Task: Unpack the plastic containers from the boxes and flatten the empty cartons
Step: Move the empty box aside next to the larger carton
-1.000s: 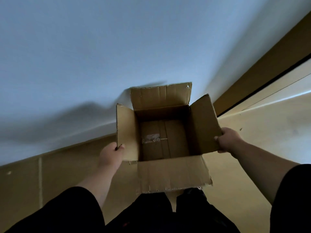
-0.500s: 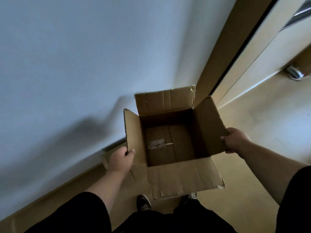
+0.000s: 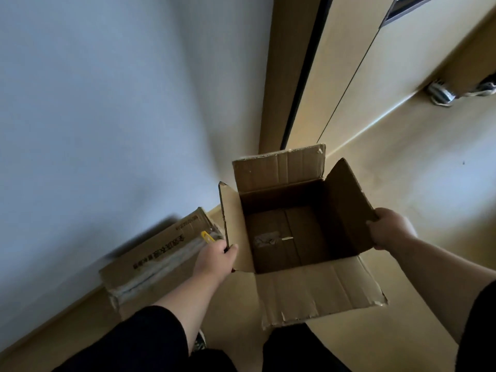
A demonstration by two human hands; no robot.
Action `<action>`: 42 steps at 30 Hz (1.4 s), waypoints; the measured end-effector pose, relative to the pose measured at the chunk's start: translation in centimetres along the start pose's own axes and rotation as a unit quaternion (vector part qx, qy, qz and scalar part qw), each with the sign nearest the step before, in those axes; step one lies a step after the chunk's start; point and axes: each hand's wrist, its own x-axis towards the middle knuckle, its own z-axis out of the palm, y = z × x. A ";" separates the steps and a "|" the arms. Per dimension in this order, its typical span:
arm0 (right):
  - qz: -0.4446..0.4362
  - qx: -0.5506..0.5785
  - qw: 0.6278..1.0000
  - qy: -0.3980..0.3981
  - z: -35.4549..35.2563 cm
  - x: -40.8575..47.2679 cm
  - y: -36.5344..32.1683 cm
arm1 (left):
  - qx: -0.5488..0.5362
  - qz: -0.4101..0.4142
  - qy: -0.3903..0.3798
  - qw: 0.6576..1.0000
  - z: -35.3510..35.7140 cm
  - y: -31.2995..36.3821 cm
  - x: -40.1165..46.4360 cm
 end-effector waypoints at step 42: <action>-0.155 -0.078 0.964 0.202 37.8 36.5 7.4 | -0.335 -0.037 0.088 0.937 36.8 -19.8 29.7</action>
